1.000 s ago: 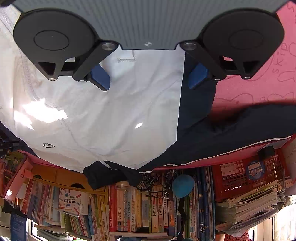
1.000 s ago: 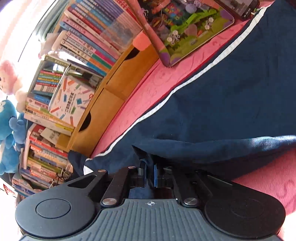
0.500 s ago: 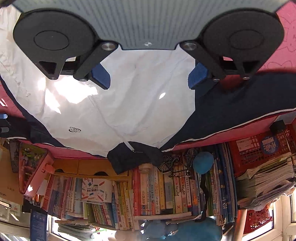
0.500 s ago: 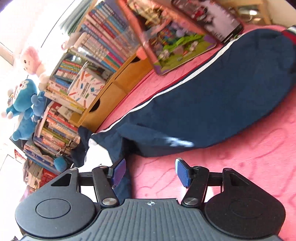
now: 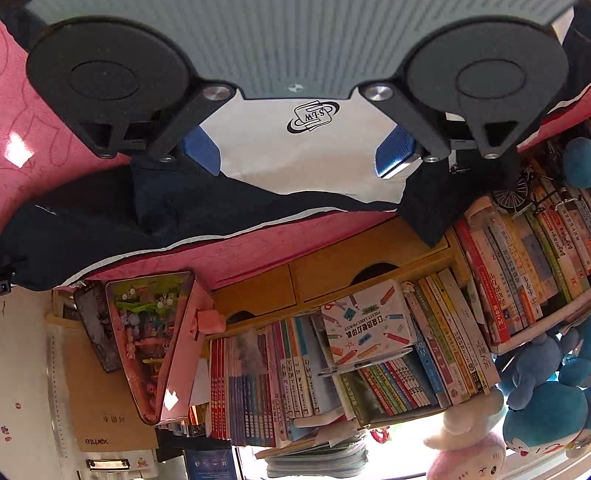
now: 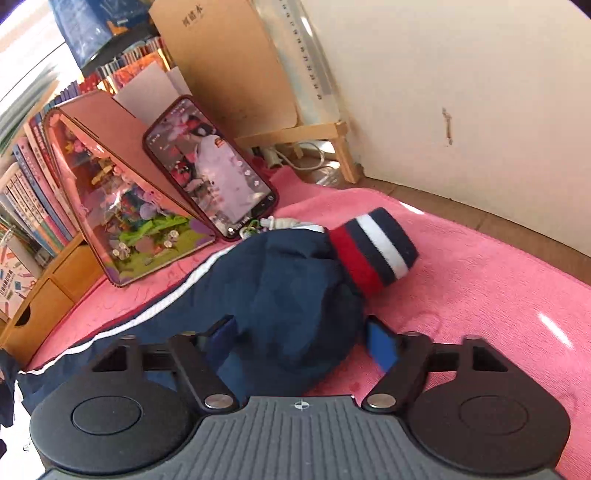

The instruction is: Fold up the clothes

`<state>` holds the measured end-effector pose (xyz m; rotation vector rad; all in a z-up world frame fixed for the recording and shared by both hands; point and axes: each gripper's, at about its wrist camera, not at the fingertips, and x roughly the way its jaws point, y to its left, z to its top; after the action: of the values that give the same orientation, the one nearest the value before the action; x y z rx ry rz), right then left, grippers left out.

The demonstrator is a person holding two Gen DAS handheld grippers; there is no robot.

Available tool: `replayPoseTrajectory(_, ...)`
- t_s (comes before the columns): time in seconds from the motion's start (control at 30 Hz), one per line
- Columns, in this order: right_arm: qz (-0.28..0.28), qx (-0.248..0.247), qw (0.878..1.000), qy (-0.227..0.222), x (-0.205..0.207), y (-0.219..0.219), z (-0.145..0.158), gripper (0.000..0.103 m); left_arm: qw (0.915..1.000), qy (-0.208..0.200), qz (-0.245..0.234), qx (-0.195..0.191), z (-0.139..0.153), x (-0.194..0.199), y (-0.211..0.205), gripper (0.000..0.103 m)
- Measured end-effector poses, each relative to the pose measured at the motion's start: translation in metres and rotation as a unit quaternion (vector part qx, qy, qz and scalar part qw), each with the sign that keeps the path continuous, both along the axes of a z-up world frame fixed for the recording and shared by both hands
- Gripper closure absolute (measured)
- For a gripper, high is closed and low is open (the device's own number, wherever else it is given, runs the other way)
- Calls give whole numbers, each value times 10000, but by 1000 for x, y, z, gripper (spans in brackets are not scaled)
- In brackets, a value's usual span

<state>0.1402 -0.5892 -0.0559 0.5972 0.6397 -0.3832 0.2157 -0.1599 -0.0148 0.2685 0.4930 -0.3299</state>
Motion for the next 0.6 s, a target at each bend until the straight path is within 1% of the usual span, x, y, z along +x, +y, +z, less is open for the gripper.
replayPoseTrajectory(0.03, 9, 130, 9999, -59, 7, -4, 0, 86, 10000, 25, 47, 44, -6, 7, -7, 11)
replayPoseTrajectory(0.07, 17, 207, 9997, -146, 13, -6, 2, 92, 9999, 90, 56, 97, -11, 12, -12, 11)
replayPoseTrajectory(0.13, 13, -258, 9977, -632, 16, -4, 22, 93, 9994, 273, 2, 197, -20, 20, -20, 11)
replayPoseTrajectory(0.2, 64, -758, 9898, -1207, 16, 0, 44, 94, 9980, 506, -169, 330, -28, 24, -25, 11)
replayPoseTrajectory(0.23, 95, -931, 9848, -1460, 17, 1, 53, 94, 9971, 577, -286, 409, -32, 24, -27, 11)
replayPoseTrajectory(0.27, 96, -1029, 9816, -1607, 20, -1, 61, 94, 9959, 642, -408, 489, -37, 24, -29, 11)
replayPoseTrajectory(0.33, 91, -1204, 9748, -1874, 27, -4, 75, 94, 9952, 626, -546, 515, -38, 23, -29, 11)
replayPoseTrajectory(0.43, -23, -1141, 9772, -1791, 44, -11, 73, 94, 9940, 796, -588, 465, -37, 30, -30, 12)
replayPoseTrajectory(0.53, -141, -1121, 9786, -1720, 49, -12, 57, 94, 9967, 521, -492, 380, -31, 31, -29, 12)
replayPoseTrajectory(0.6, -187, -1092, 9792, -1703, 52, -14, 47, 94, 9978, 449, -441, 230, -27, 36, -27, 12)
